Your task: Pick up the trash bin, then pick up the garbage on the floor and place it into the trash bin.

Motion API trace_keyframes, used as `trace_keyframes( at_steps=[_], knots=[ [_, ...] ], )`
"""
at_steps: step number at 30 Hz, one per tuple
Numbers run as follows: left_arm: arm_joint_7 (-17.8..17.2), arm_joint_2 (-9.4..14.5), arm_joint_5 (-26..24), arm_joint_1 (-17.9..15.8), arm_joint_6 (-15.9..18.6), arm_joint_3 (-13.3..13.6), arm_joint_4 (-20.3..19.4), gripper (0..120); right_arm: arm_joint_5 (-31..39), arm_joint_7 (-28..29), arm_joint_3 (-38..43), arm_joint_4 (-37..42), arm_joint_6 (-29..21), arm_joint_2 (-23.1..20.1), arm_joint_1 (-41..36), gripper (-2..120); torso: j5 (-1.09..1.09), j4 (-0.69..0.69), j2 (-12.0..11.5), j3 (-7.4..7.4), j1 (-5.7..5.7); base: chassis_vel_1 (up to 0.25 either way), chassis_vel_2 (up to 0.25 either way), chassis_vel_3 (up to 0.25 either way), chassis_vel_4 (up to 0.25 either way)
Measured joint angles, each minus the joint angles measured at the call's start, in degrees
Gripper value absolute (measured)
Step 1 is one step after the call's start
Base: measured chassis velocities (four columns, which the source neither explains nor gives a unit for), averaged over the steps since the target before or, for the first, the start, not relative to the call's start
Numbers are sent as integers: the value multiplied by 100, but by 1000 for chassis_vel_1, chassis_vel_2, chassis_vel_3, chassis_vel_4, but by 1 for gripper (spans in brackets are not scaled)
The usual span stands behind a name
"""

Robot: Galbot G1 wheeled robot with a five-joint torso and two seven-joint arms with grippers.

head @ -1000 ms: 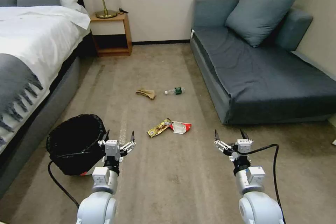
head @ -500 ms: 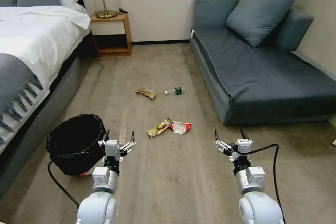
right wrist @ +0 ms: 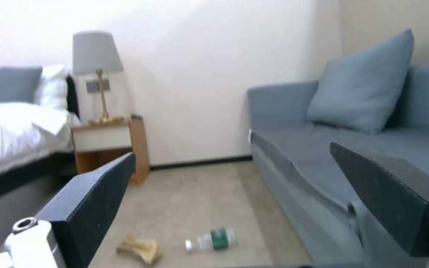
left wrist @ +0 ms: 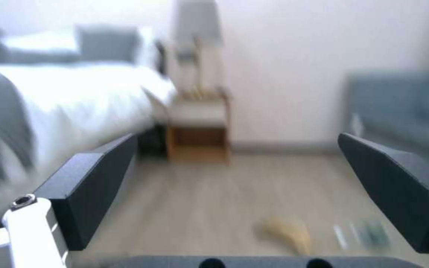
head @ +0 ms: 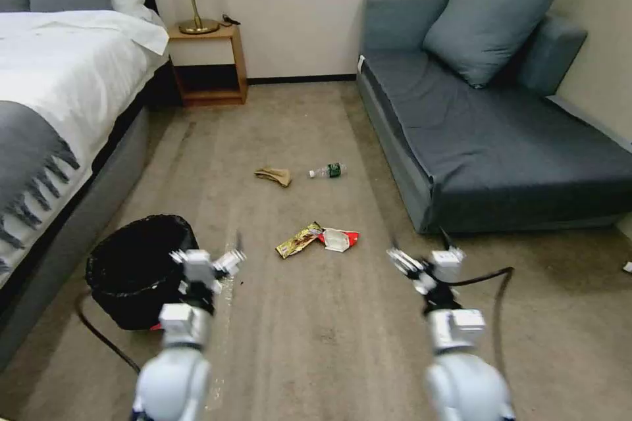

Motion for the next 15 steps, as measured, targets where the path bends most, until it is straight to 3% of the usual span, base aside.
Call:
trace_keyframes(
  at_steps=[3,15],
  knots=[
    [-101,138,169,135,-153,39,-257,100,1,36,-73,-2,-59,-51,100,100,0,1,0,0,0,0,0,0,0],
    [-40,137,235,791,-194,73,-410,100,-51,179,-83,-291,-264,-262,264,100,1,2,0,-1,0,0,0,0,0]
  ],
)
